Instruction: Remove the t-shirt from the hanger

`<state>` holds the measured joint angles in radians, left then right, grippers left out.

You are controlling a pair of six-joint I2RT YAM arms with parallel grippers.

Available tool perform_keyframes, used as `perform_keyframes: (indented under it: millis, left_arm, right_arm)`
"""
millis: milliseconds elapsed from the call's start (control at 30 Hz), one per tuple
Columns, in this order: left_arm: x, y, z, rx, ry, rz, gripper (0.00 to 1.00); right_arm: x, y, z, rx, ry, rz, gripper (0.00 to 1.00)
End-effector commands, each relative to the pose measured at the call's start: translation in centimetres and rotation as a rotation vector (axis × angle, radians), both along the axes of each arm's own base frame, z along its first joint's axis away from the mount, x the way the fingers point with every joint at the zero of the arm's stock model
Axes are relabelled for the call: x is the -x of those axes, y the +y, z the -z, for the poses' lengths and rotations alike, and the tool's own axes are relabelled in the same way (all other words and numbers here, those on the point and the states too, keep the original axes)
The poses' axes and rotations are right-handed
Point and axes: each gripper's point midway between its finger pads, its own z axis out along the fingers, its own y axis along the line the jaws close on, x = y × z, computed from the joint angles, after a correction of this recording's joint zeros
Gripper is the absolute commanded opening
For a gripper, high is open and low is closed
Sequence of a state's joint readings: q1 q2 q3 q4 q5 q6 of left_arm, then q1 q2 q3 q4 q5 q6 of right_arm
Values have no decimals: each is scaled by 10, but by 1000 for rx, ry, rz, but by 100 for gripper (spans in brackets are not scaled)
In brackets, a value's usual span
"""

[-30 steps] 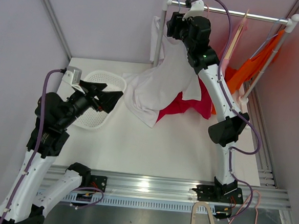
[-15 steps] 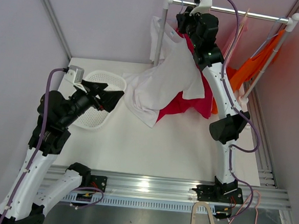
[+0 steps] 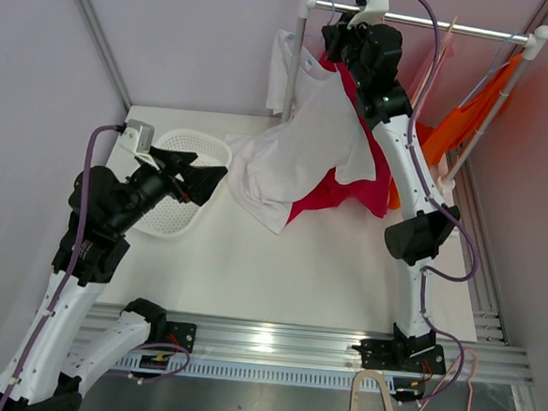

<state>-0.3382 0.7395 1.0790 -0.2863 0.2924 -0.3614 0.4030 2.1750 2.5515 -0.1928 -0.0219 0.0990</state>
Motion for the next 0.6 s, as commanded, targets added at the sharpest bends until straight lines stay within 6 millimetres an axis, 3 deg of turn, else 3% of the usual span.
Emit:
perform_keyframes:
  millis: [0,67,233,300,367,433,467,533,567]
  left_arm:
    - [-1,2,-11,1,-50,-12,99]
    - [-1,6,-10,-1,-65,-37,100]
    - [-3,9,-10,2,-82,-53,99]
    - [-3,7,-10,1,-82,-44,99]
    - [-3,5,-10,-14,-99,-44,100]
    - [2,-3,-11,-43,-126,-22,99]
    - [2,-6,-8,-54,-122,-15,99]
    - [7,-17,-12,-76,-136,13,100]
    - [11,-22,-16,-82,-146,38,99]
  right_arm:
    - [56,-21,-96,-53,-195,16,0]
    - [70,-31,-115,-67,-225,49,0]
    - [85,-50,-114,-48,-163,169,0]
    - [86,-70,-102,-91,-83,299,0]
    - [100,-70,-80,-102,16,369,0]
    - [116,-90,-51,-112,114,546,0]
    - [127,-81,-43,-112,138,554,0]
    - [149,-92,-21,-116,196,649,0]
    - [163,-80,-15,-144,215,632,0]
